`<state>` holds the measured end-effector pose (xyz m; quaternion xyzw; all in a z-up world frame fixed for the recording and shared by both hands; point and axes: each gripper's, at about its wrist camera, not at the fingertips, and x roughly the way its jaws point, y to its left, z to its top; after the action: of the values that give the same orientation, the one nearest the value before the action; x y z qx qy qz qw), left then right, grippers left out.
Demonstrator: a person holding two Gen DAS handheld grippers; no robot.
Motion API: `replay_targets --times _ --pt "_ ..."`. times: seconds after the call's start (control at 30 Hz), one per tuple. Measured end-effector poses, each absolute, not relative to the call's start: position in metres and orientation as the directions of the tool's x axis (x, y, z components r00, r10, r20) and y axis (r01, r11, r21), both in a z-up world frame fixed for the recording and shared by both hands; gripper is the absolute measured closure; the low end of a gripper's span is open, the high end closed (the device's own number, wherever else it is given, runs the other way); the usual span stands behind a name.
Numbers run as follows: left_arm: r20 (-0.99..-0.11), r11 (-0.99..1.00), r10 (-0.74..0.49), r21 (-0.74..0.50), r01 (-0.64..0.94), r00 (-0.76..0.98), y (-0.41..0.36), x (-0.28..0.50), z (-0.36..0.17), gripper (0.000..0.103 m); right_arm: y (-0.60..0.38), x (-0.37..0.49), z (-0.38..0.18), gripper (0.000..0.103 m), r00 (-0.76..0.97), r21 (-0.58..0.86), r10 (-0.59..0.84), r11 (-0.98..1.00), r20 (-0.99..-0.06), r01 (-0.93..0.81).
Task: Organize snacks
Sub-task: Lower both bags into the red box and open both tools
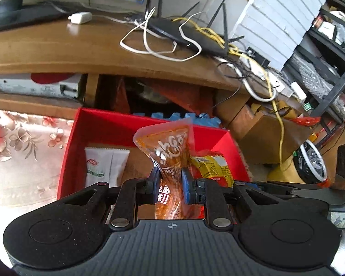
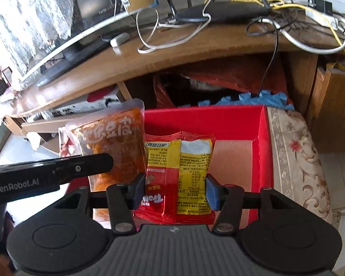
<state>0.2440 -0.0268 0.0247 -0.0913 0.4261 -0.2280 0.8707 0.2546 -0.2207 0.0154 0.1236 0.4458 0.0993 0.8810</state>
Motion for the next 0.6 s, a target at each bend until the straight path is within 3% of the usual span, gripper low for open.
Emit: replay_targets --times 0.6 --pt "-0.768 0.917 -0.399 -0.318 0.242 0.502 -0.019 0.269 -0.014 0.077 -0.213 0.277 -0.017 0.051 0.541 0.257 0.24 0.965 -0.806 -0.046"
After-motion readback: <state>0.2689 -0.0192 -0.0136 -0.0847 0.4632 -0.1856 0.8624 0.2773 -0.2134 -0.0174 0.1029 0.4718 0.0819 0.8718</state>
